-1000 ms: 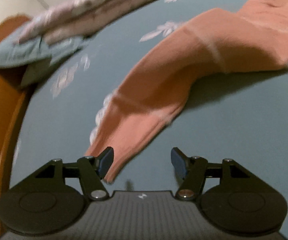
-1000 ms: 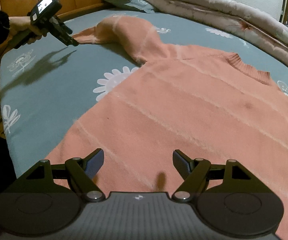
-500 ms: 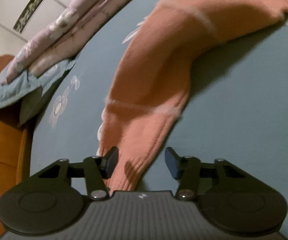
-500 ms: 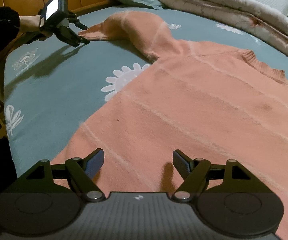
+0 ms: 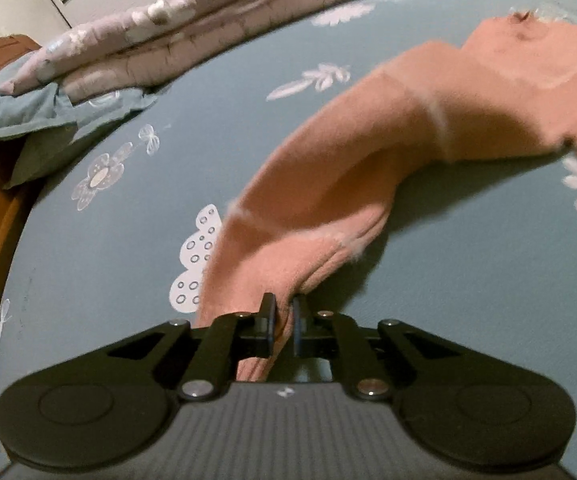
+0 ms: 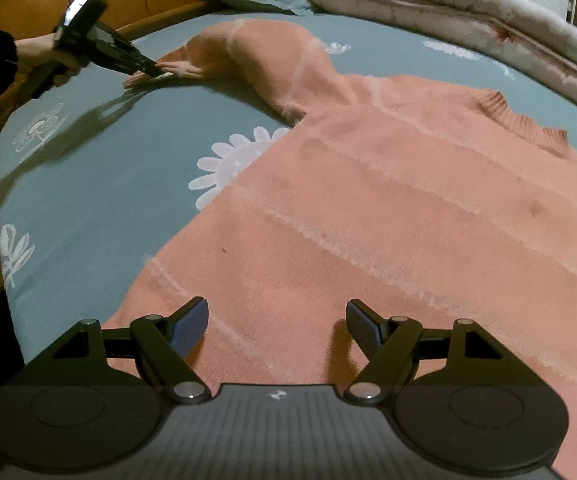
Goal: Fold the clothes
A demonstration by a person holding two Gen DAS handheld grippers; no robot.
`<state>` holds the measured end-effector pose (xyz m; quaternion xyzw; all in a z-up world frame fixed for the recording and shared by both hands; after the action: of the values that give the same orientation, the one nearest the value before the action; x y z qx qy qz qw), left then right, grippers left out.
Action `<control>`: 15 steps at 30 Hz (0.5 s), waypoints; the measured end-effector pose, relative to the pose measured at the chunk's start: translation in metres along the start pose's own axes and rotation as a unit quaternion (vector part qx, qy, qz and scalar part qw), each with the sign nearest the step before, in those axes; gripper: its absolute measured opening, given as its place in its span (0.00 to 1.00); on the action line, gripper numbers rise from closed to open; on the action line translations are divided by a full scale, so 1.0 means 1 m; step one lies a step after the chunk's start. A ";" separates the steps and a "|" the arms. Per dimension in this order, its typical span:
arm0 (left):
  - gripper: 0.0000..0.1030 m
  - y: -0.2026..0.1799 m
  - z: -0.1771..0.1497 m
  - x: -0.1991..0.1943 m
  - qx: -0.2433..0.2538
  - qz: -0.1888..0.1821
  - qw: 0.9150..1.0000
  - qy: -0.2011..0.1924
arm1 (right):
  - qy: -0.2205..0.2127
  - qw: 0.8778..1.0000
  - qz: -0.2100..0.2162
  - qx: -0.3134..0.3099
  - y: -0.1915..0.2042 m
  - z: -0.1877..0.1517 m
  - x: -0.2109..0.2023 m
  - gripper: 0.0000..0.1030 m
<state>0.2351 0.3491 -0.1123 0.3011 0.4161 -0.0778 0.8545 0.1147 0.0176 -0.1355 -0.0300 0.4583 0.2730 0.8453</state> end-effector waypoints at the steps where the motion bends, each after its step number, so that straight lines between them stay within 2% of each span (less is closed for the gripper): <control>1: 0.06 -0.001 -0.001 -0.010 0.001 -0.002 1.000 -0.007 | -0.002 1.000 0.000 0.000 0.001 0.000 -0.001 0.78; 6: 0.06 0.015 -0.004 -0.052 0.004 -0.002 0.999 -0.039 | -0.007 1.000 0.005 0.000 0.005 0.001 -0.006 0.78; 10: 0.06 0.032 -0.008 -0.082 -0.017 -0.004 0.998 -0.060 | -0.007 1.000 0.011 -0.003 0.011 0.000 -0.010 0.78; 13: 0.06 0.035 -0.013 -0.091 -0.019 -0.020 0.998 -0.059 | -0.008 1.000 0.014 -0.005 0.014 0.000 -0.012 0.78; 15: 0.07 0.030 -0.020 -0.089 -0.013 -0.034 0.998 -0.043 | -0.010 1.000 0.014 -0.007 0.015 0.000 -0.014 0.78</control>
<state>0.1762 0.3744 -0.0401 0.2721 0.3904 -0.1145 0.8720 0.1014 0.0247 -0.1218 -0.0264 0.4485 0.2881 0.8456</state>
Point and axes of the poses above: each gripper's, at about its wrist camera, not at the fingertips, and x roughly the way its jaws point, y to its left, z to its top, the point moved 1 cm from there along x, roughly the way its jaws point, and after that the axes turned 10 degrees about x, right-handed, at the moved point
